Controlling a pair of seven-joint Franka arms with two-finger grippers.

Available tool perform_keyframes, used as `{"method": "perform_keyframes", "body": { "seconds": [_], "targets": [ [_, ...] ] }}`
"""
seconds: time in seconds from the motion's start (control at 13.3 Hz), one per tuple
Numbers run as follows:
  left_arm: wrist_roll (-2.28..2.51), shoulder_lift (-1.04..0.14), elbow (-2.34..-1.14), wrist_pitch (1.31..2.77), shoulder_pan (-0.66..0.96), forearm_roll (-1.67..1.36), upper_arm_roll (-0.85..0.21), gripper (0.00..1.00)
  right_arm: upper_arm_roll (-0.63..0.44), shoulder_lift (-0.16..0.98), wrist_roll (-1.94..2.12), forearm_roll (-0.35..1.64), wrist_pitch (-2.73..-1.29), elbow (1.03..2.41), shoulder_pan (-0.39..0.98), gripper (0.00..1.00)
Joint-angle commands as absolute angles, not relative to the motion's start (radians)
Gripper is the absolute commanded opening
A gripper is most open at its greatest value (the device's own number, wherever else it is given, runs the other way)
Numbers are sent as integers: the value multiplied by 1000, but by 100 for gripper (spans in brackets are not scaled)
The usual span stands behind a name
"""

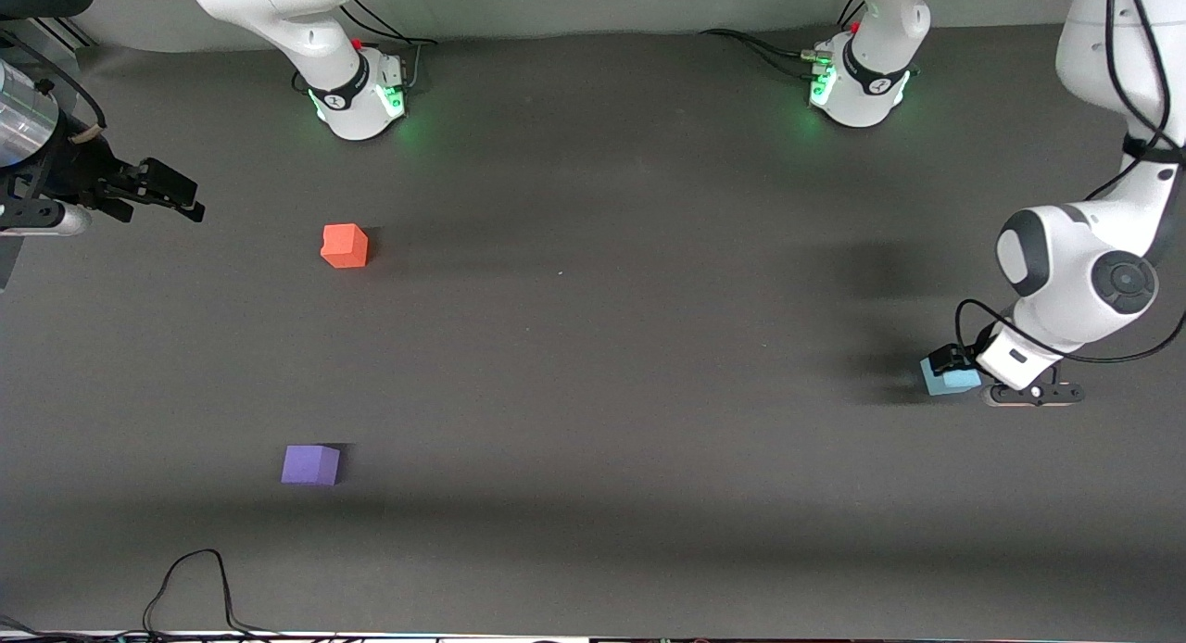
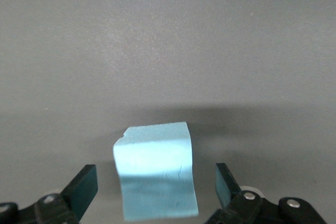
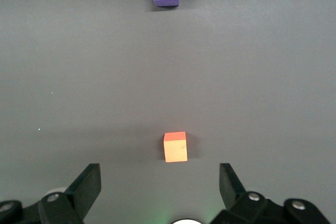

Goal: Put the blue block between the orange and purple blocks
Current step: 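Close the left gripper on the light blue block and lift it, then carry the blue block with the left gripper to the table middle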

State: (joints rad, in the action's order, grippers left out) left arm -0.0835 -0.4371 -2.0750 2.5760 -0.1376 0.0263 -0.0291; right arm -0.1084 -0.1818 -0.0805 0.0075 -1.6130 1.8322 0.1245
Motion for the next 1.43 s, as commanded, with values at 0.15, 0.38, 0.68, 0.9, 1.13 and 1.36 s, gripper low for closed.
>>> {"method": "perform_keyframes", "body": {
  "seconds": [0.15,0.38,0.68,0.9,1.13,1.36],
  "targets": [
    [-94,-465,-2086,2625,-133,38,-25,89,-109,-183,-63,21,-1618,1836,124,100],
    [-94,-465,-2086,2623,-136,37,-25,41,-109,-184,-64,21,-1618,1841,124,100],
    [-103,-442,-2069,2590,-140,37,-23,41,-109,-184,-66,23,-1618,1841,124,100],
    [-132,-329,-1993,2334,-143,37,-21,41,-109,-186,-66,23,-1618,1844,124,100],
    [-112,-267,-1860,2046,-120,37,-41,41,-109,-186,-66,23,-1618,1845,124,100],
    [76,-245,-1783,1915,21,35,-57,41,-109,-183,-66,23,-1620,1844,126,100]
  ]
}}
